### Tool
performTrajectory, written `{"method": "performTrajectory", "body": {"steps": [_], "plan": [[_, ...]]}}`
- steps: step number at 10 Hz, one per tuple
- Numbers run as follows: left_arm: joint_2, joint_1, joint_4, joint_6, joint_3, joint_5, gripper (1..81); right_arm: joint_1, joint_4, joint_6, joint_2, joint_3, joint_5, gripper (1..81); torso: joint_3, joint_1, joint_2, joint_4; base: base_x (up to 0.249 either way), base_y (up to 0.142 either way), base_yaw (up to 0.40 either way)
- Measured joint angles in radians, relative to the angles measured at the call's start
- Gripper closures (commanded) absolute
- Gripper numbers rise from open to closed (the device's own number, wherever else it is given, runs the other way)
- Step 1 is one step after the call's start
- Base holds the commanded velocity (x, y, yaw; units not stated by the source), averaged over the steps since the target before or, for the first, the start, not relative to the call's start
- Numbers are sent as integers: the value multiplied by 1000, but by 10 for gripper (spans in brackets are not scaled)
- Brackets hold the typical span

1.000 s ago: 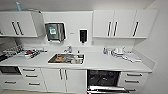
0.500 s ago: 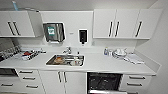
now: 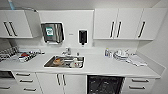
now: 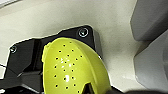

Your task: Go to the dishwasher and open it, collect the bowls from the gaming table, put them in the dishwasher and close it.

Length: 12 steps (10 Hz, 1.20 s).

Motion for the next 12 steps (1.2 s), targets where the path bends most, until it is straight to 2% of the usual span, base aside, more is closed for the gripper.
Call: {"method": "performTrajectory", "body": {"steps": [12], "plan": [[0, 0, 0, 0, 0, 0, 811, -1, 0, 0, 4, 0, 0, 811, 0, 0, 0, 0, 122, 0, 0]]}}
